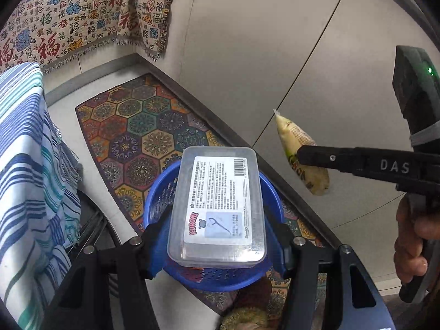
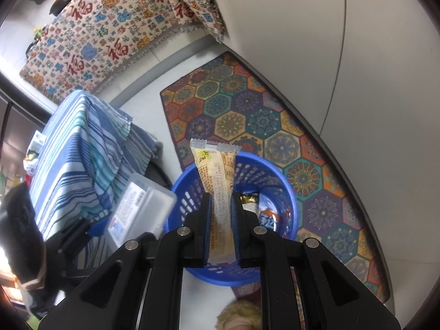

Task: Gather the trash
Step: 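Open left tool dropping plastic box while right tool releases bread roll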

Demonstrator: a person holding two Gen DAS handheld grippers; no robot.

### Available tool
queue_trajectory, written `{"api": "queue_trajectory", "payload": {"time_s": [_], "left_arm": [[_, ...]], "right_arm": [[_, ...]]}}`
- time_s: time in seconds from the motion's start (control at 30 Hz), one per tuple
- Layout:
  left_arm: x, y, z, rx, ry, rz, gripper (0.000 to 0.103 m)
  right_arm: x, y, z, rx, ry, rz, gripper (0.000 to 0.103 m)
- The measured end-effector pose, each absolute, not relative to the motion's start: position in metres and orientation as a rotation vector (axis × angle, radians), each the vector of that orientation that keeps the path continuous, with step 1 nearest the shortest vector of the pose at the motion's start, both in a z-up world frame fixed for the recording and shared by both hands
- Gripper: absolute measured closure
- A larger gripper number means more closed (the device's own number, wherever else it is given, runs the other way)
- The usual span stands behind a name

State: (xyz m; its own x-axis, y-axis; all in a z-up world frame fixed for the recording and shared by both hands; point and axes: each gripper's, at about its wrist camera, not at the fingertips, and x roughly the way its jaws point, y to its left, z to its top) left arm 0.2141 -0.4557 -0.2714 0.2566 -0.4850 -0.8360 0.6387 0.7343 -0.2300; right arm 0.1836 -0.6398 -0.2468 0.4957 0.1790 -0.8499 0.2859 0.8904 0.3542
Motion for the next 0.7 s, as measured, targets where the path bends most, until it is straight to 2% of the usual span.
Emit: {"api": "queue_trajectory", "payload": {"time_s": [0.27, 0.3, 0.33, 0.37, 0.5, 0.7], "left_arm": [[0.222, -0.462, -0.284, 0.193, 1.07, -0.774, 0.042], [0.222, -0.463, -0.286, 0.2, 1.07, -0.778, 0.041], [0.223, -0.465, -0.288, 0.206, 1.073, -0.78, 0.041], [0.224, -0.466, -0.291, 0.21, 1.08, -0.784, 0.032], [0.224, -0.467, -0.29, 0.197, 1.072, -0.783, 0.03], [0.216, -0.457, -0.267, 0.159, 1.042, -0.777, 0.03]], "right_arm": [[0.187, -0.638, -0.246, 0.491, 1.062, -0.072, 0.087], [0.188, -0.639, -0.246, 0.493, 1.059, -0.077, 0.083], [0.187, -0.639, -0.246, 0.499, 1.054, -0.082, 0.069], [0.187, -0.64, -0.245, 0.506, 1.047, -0.088, 0.063], [0.182, -0.647, -0.241, 0.519, 1.019, -0.124, 0.061], [0.18, -0.65, -0.232, 0.492, 0.986, -0.165, 0.05]]}}
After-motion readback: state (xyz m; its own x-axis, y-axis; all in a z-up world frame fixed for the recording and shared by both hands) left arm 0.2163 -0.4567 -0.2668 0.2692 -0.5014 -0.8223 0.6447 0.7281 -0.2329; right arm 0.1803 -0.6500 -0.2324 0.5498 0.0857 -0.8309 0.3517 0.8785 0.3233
